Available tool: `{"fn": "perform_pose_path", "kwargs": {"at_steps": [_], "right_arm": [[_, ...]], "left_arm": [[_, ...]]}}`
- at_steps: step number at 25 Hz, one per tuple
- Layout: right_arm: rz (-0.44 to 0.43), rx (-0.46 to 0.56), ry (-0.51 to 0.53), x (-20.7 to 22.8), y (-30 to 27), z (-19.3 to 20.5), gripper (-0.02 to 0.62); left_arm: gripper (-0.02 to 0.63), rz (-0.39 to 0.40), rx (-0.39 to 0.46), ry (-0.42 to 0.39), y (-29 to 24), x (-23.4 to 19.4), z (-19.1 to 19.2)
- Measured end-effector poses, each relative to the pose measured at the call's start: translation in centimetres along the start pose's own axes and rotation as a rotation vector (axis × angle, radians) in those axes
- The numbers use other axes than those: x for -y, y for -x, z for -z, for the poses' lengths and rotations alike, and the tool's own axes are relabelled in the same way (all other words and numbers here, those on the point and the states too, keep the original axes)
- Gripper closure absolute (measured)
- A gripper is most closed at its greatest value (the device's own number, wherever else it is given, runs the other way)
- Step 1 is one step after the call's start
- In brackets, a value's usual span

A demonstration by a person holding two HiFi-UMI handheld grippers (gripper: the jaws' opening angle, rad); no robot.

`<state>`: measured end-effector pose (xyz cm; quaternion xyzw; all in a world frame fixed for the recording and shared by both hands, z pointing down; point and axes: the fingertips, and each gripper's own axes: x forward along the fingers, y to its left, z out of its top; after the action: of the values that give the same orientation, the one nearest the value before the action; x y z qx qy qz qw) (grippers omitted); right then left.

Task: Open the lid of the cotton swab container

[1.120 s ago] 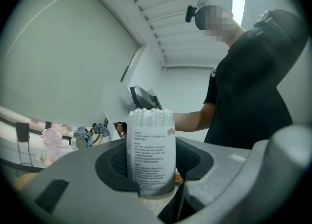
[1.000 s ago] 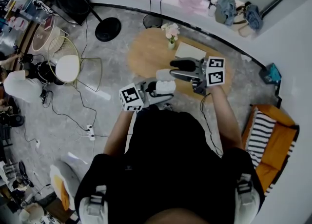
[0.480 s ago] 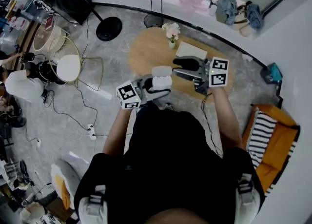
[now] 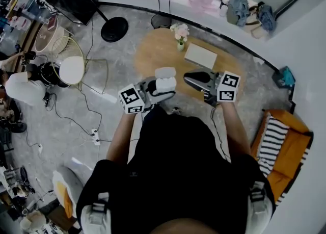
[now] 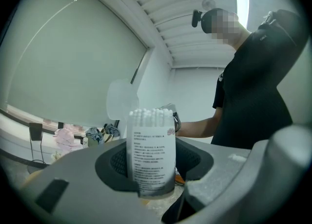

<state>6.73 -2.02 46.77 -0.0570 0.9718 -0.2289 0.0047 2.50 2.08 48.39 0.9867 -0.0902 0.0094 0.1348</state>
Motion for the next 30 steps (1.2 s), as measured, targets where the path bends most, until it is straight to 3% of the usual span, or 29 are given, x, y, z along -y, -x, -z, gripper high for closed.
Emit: {"fn": "perform_pose_path", "kwargs": {"at_steps": [16,30], "right_arm": [[0.14,-0.076,0.171,-2.0,0.5,4.1,0.598],[0.162,-0.144,0.177,-2.6,0.5,6.3,0.598]], "left_arm": [[0.411,-0.031,0.019,0.029,0.6,-0.8,0.2],[0.411,-0.022,0.002,0.039,0.1,-0.8,1.1]]}}
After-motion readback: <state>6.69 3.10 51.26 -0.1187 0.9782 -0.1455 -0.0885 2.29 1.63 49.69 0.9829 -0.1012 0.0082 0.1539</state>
